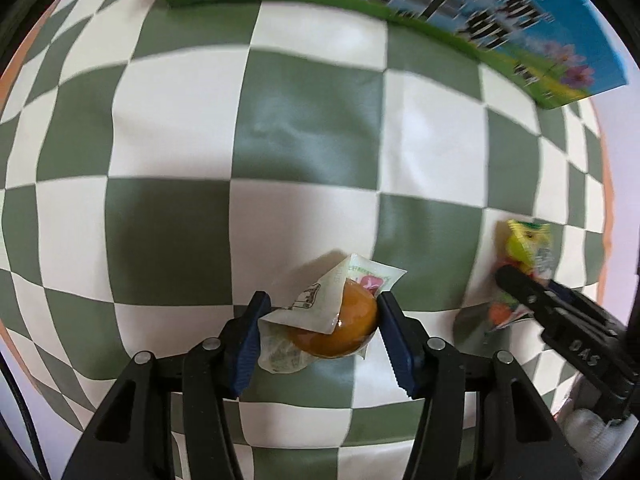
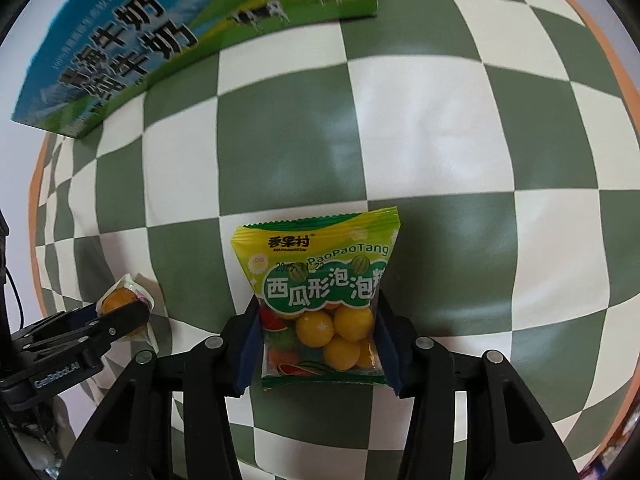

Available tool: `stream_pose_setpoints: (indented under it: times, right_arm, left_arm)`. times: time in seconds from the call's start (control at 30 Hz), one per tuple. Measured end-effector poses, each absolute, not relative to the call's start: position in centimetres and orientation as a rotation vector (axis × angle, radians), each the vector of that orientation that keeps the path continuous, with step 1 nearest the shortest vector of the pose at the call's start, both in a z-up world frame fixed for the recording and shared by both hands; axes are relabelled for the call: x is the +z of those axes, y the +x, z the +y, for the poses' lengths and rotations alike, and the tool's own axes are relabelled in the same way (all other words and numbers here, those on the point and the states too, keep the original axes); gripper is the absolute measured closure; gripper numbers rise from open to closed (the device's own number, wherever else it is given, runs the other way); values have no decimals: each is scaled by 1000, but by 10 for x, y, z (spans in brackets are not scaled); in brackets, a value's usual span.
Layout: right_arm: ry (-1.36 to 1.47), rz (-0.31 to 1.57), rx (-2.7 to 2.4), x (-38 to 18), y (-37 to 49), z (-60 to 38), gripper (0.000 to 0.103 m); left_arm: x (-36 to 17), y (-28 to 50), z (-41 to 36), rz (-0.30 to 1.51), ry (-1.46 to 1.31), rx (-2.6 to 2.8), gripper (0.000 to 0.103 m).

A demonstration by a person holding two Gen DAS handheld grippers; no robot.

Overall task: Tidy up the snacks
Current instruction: 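Carry both packets into the box and open both grippers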

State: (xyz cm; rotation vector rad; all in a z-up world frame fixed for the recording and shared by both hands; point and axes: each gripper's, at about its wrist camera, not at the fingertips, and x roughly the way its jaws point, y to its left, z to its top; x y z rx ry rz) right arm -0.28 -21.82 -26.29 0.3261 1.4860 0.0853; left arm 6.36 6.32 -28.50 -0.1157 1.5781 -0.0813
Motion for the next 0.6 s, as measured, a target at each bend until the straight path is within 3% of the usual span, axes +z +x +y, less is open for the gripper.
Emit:
stream_pose_setpoints:
  times: [0.33,0.6]
  right_arm:
    - [389,1408,173,-215,3,-224,51]
    - [437,1275,259,-141,40,-237,51]
  left_arm:
    - [-226,70,54,1473,-185,-168,51]
    - [-136,107,58,1327,-213,-257,51]
